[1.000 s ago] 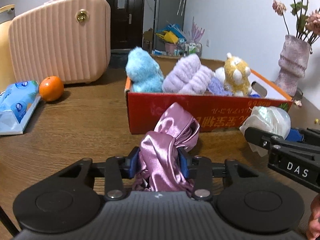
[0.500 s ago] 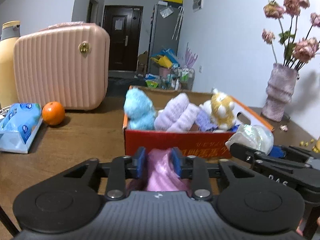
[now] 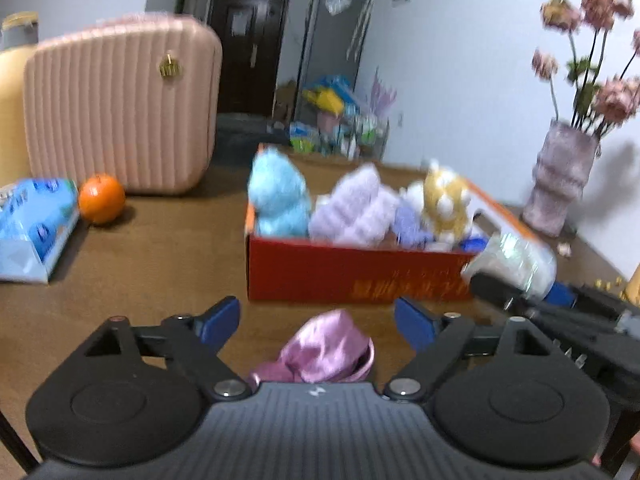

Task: Organize soft objects
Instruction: 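Lift and carry the scrunchie and wrapped roll with both tools over the box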

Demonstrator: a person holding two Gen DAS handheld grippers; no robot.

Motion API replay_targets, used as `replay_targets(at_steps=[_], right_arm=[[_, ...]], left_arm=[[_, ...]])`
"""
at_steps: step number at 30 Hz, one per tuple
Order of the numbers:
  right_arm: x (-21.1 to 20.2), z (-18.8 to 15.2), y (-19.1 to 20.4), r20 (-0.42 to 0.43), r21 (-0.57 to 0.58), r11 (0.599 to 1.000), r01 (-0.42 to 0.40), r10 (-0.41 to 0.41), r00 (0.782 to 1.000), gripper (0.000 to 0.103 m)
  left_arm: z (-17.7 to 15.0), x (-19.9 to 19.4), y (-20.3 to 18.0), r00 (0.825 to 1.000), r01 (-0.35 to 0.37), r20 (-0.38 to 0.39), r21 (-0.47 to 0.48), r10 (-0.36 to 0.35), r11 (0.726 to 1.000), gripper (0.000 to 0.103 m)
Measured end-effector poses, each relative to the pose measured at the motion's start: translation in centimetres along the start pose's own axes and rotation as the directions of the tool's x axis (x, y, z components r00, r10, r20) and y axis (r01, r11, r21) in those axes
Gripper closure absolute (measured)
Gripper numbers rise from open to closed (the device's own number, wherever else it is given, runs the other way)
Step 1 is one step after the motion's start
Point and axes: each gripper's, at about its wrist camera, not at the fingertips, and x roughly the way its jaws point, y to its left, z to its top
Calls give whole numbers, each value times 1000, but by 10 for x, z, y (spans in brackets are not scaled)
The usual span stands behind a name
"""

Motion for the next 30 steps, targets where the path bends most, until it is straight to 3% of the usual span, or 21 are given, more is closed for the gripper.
replay_targets(at_steps=[4, 9, 12, 20, 26, 30], right_arm=[[-1, -1, -6, -3, -4, 1000, 5, -5, 1000, 56], [-3, -2, -14, -7, -14, 1000, 4, -4, 1000, 56], [-4, -2, -19, -3, -19, 1000, 5, -5, 1000, 56], [-5, 8, -32, 48, -1, 1000, 20, -20, 999, 56], [0, 22, -40, 101, 8, 999, 40, -40, 994, 56], [11, 32, -49, 122, 19, 998, 59, -61, 991, 56]], left_arm=[[-10, 19, -3, 994, -27, -105, 37, 31, 999, 17], [-18, 25, -6, 989, -32, -140, 70, 42, 997, 50], [-19, 20, -5, 992, -19, -120, 63, 27, 998, 61], [5, -11, -13, 999, 38, 24, 23, -39, 999, 65], [37, -30, -34, 981, 74, 179, 18, -76, 997, 65], [59, -20, -54, 968, 96, 234, 8, -95, 995, 65]])
